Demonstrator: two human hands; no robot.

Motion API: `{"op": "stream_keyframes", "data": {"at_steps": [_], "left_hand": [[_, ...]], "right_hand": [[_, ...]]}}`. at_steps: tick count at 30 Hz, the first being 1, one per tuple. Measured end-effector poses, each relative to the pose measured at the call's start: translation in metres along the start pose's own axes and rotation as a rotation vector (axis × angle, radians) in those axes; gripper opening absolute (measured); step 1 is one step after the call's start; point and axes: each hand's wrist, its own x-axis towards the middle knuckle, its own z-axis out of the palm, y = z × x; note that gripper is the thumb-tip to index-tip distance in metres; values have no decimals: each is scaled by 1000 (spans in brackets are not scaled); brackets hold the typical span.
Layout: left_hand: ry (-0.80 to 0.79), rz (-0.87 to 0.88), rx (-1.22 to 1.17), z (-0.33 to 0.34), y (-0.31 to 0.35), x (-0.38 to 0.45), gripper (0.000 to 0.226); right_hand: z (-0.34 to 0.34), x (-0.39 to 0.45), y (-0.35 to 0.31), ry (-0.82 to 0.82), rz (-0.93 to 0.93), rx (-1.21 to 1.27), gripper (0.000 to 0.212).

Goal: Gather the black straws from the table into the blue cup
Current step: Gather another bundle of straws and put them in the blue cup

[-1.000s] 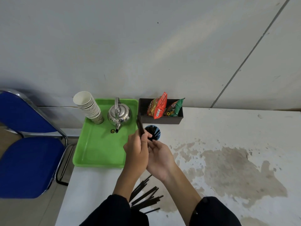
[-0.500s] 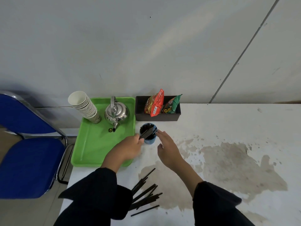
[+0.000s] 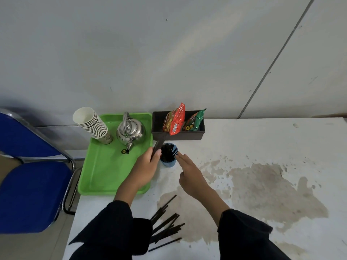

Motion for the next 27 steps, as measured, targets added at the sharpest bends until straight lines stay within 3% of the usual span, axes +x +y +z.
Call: {"op": "stream_keyframes", "data": {"at_steps": [6,11,21,27], "left_hand": [[323,41,-441,28,4,7,38],[482,61,-592,47,5,10,42],[577,49,-729,79,2,29,30],[600,121,-614,95,1,34,35]], "right_hand": [[3,1,2,4,-16,-24,78],[7,2,6,12,-33,-68,78],[13,3,13,13,-22,-85,79],[15,5,15,6,-7,-80,78]]}}
